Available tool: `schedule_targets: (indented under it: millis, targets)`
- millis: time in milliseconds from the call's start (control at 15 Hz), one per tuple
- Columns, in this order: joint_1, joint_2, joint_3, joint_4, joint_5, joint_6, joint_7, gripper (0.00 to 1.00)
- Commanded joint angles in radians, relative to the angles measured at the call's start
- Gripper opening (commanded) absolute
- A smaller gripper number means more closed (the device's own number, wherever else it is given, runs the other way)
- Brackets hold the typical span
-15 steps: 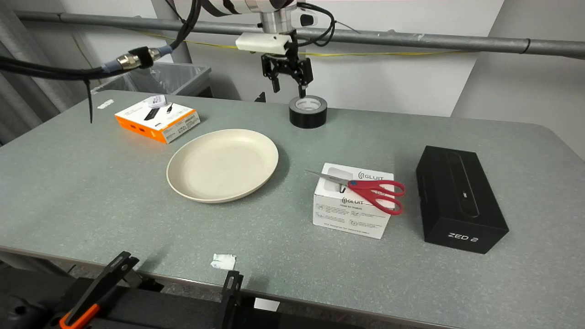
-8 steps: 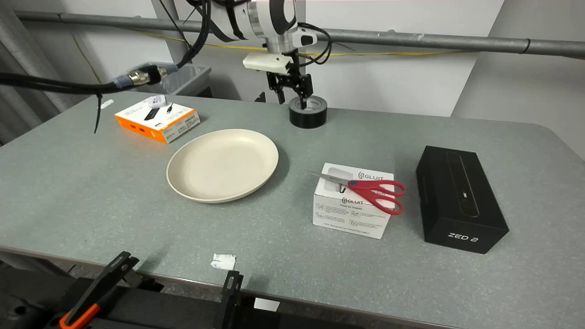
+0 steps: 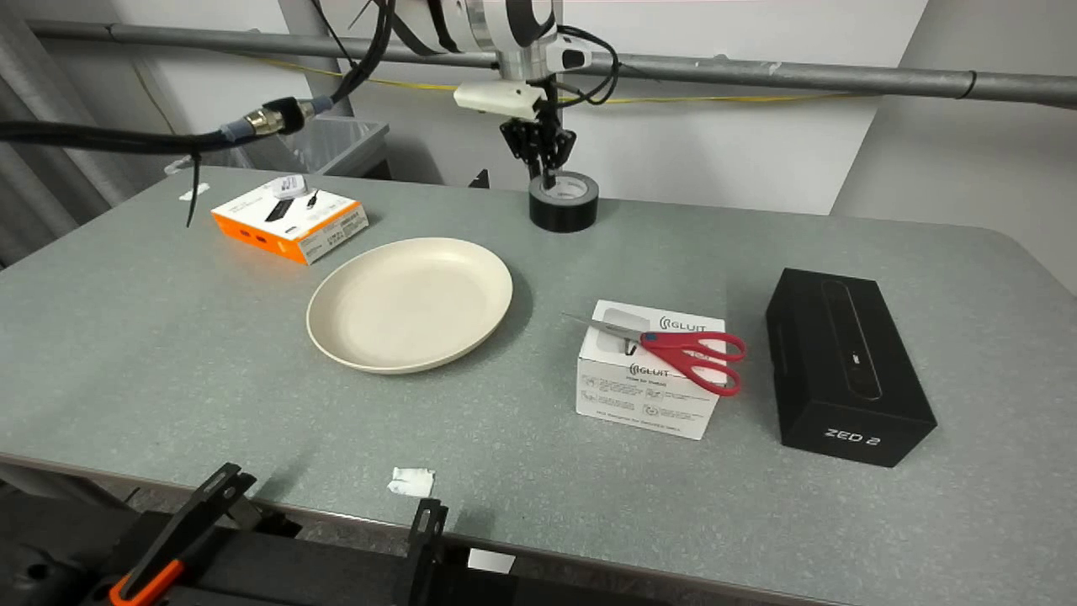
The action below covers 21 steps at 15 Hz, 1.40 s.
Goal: Put the black masking tape on the plate.
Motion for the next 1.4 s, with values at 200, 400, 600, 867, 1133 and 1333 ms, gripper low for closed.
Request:
schedule_targets:
  millis: [200,400,600,867,1133,1333]
  targets:
    - [0.01,-0.299,0.089,-0.275,0.015,0.031,-0.198,0.06]
    - [0.026,-0.416,0.132,-0.408,0.02,0.001,-0.276,0.06]
    - [0.028,-0.527,0.171,-0.553,0.02,-0.092,-0.372,0.06]
    - [0.044,-0.508,0.163,-0.552,0.016,-0.11,-0.36,0.26]
    - [0.042,-0.557,0.161,-0.618,0.014,-0.11,-0.374,0.26]
    - [0.056,-0.575,0.152,-0.661,-0.01,-0.07,-0.352,0.06]
